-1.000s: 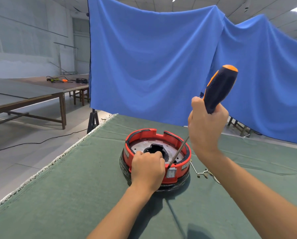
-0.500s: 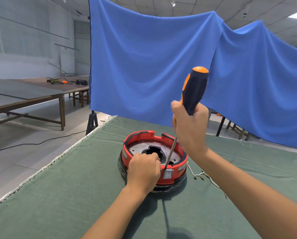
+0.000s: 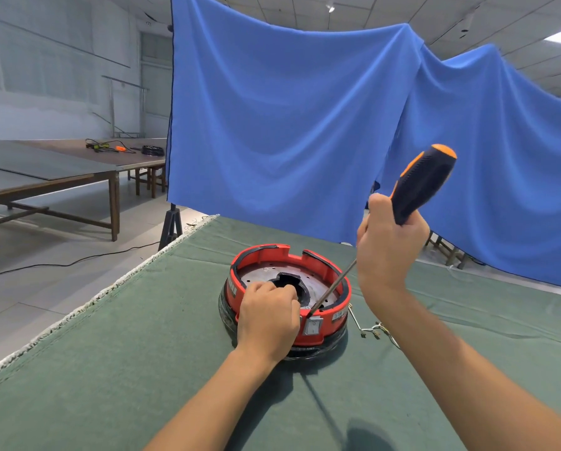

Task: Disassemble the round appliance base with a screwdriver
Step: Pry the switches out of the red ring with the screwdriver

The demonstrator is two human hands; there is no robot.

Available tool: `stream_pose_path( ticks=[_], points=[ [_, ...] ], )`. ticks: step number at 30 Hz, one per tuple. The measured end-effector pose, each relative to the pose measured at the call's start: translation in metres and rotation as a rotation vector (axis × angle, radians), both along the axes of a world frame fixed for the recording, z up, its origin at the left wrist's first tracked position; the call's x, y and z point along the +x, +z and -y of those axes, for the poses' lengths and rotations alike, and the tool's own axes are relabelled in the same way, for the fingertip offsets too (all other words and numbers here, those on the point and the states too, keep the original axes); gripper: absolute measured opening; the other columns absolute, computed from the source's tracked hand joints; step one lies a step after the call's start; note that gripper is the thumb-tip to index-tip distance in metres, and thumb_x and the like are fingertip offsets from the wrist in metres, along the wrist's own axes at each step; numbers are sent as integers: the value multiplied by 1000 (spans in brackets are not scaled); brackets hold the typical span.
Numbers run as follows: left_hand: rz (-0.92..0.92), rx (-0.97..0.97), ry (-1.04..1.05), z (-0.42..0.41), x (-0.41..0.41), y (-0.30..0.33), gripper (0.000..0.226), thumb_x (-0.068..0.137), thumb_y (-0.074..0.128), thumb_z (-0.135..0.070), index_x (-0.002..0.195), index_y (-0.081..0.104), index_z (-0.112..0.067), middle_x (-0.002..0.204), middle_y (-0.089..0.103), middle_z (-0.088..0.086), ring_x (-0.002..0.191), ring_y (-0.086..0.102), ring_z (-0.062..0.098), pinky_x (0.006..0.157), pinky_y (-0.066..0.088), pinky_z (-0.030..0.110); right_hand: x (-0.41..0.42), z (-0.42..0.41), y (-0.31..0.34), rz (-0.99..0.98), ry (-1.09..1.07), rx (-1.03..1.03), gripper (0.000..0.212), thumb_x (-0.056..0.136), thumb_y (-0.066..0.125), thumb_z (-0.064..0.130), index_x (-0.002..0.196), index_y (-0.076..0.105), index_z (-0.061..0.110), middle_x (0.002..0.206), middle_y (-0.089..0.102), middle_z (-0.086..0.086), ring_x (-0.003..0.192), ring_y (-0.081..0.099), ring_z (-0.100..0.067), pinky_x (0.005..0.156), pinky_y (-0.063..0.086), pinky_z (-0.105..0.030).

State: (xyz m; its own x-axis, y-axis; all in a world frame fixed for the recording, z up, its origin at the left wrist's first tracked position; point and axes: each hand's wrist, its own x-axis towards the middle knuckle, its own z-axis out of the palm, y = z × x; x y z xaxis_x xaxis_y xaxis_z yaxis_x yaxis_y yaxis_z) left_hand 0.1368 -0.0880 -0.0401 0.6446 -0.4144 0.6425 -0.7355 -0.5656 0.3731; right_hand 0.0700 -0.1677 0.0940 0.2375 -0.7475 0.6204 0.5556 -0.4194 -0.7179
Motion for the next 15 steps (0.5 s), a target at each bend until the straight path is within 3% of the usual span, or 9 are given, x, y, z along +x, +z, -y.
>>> stream_pose_path(
  ticks=[3,6,8,11,15],
  points=[
    [16,-68,33,0,-1,-3,18,77,46,-18,65,60,-14,66,60,0,78,56,22,90,36,37,-7,8,-5,61,29,65,30,73,53,16,58,28,16,54,23,-7,46,23,-19,42,22,-24],
    [7,-101,87,-3,1,-5,17,75,48,-21,73,64,-15,79,63,-2,94,54,23,104,31,45,-9,6,-6,70,51,52,30,73,54,16,57,29,14,53,24,-7,42,25,-17,40,24,-20],
    [-26,-109,97,-4,2,-6,20,76,47,-23,75,65,-15,83,63,-3,98,53,23,109,26,46,-8,0,-5,50,40,7,33,72,55,18,56,27,18,55,22,-13,46,26,-21,42,24,-27],
    [-58,-94,95,-2,1,-5,24,77,43,-25,72,65,-15,82,65,-3,101,52,22,113,19,46,-6,-8,-4,20,55,-62,37,72,56,22,57,22,19,57,19,-24,52,22,-40,46,24,-41],
    [-72,-104,95,-2,1,-5,28,77,41,-24,65,64,-14,77,65,-3,102,53,21,114,16,44,-3,-11,-2,-15,116,-118,39,69,56,22,61,20,13,58,18,-25,54,21,-46,45,23,-43]
  ],
)
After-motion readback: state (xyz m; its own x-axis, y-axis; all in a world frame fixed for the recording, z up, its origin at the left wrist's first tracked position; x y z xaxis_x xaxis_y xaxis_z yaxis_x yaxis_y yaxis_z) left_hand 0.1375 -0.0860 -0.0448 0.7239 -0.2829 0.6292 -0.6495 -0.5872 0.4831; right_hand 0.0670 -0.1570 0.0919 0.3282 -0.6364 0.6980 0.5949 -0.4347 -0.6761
